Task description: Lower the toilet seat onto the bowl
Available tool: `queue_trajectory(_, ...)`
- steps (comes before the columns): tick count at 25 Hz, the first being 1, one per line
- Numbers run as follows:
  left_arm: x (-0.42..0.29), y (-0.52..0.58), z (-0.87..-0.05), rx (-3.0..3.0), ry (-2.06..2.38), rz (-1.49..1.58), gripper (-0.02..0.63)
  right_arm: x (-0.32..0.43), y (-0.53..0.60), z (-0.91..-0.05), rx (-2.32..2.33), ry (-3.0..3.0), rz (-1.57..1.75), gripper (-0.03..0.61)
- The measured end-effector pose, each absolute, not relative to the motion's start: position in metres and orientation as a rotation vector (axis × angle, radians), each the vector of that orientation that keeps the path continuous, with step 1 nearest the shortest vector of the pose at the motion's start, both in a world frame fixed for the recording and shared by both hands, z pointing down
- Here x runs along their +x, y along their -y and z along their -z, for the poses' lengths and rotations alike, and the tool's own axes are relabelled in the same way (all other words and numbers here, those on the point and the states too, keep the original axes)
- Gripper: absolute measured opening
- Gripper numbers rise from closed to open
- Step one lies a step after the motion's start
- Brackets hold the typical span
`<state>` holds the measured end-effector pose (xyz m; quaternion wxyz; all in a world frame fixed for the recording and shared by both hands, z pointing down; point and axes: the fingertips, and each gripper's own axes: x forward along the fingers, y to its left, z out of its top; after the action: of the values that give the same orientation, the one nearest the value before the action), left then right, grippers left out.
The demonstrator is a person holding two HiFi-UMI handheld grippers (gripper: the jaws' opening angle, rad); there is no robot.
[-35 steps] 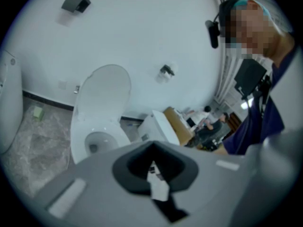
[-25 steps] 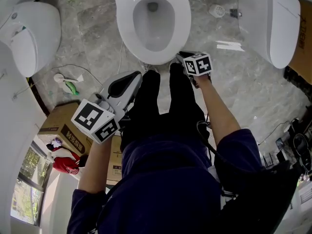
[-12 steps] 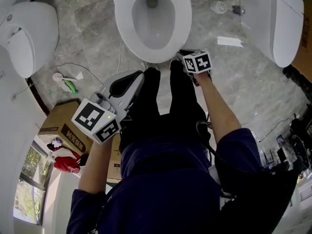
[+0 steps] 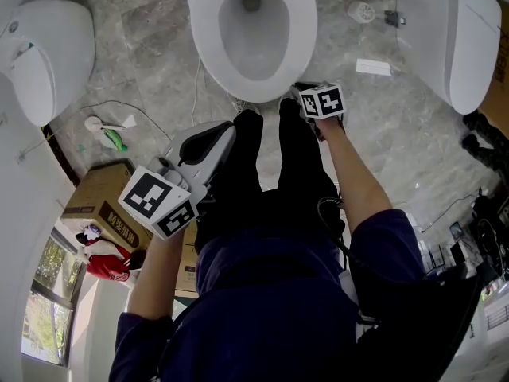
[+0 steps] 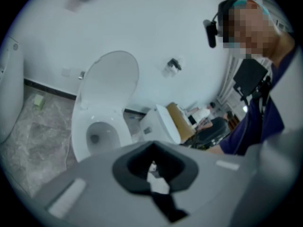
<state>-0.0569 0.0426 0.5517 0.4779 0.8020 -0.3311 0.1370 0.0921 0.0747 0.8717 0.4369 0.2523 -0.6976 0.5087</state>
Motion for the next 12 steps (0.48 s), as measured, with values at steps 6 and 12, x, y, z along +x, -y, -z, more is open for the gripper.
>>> queue_trajectory(6, -0.059, -0.039, -0.544, 1.971, 0.813, -0.322, 0.003, 0.086, -0.072, -0.861, 0.656, 1.735, -1.294, 0.043)
queue_trajectory(12, -0.058, -0.028, -0.513, 2.025, 0.829, -0.294, 0.003, 0.088, -0.057, -0.825, 0.675, 1.774, -1.259, 0.043)
